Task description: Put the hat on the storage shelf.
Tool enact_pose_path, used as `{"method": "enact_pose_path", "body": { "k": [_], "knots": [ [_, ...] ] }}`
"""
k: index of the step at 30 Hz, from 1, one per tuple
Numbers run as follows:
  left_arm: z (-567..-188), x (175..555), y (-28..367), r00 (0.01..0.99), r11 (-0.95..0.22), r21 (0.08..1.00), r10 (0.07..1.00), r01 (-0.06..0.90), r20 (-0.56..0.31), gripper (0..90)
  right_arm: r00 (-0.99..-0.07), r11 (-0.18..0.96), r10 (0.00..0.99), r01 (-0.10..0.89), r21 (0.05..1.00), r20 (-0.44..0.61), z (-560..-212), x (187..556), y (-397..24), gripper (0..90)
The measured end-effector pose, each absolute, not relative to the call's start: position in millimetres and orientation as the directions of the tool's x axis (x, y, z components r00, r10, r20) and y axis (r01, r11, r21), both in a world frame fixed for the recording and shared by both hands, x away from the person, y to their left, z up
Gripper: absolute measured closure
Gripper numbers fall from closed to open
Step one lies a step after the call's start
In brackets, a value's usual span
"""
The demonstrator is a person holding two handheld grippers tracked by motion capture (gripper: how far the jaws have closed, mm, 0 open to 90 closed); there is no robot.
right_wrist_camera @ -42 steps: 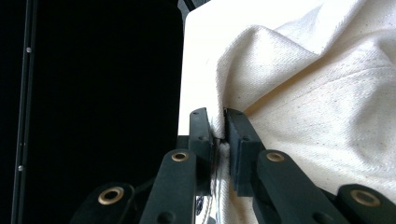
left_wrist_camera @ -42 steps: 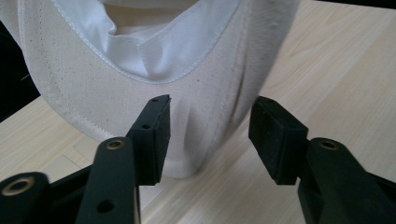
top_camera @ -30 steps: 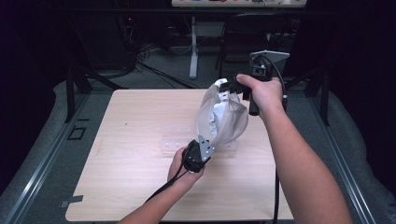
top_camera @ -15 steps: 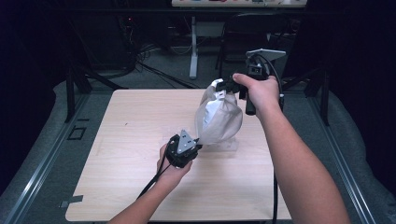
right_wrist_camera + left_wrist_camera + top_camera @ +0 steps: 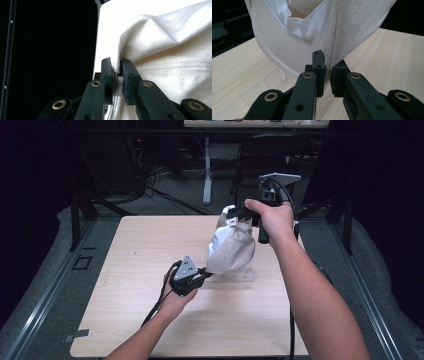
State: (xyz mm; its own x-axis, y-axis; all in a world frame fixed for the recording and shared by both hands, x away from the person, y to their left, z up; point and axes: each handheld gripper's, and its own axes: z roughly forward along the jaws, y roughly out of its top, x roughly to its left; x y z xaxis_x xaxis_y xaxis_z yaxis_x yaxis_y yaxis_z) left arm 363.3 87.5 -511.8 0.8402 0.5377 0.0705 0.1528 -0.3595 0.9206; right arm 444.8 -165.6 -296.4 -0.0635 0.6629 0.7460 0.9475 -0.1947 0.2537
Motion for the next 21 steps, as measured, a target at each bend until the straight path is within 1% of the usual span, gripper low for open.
{"method": "enact_pose_path", "body": {
  "k": [4, 9, 15, 21],
  "knots": [
    [-517.0, 366.7, 86.7, 0.846, -0.342, 0.926, 0.530, 0.158, 0.051, 84.5, -0.062, -0.194, 0.670, 0.947, 0.255, 0.740, -298.4, 445.1, -166.3, 81.5],
    [-522.3, 365.2, 86.7, 0.834, -0.345, 0.924, 0.548, 0.164, 0.057, 84.5, -0.060, -0.188, 0.670, 0.950, 0.248, 0.740, -303.6, 446.6, -164.5, 81.6],
    [-523.2, 359.9, 86.3, 0.809, -0.350, 0.914, 0.587, 0.204, 0.044, 85.1, -0.071, -0.167, 0.665, 0.956, 0.240, 0.743, -308.6, 447.0, -156.3, 81.5],
    [-527.4, 355.6, 84.0, 0.775, -0.334, 0.905, 0.632, 0.262, 0.009, 85.1, -0.083, -0.137, 0.678, 0.962, 0.236, 0.731, -311.3, 447.1, -152.2, 81.4]
  ]
}}
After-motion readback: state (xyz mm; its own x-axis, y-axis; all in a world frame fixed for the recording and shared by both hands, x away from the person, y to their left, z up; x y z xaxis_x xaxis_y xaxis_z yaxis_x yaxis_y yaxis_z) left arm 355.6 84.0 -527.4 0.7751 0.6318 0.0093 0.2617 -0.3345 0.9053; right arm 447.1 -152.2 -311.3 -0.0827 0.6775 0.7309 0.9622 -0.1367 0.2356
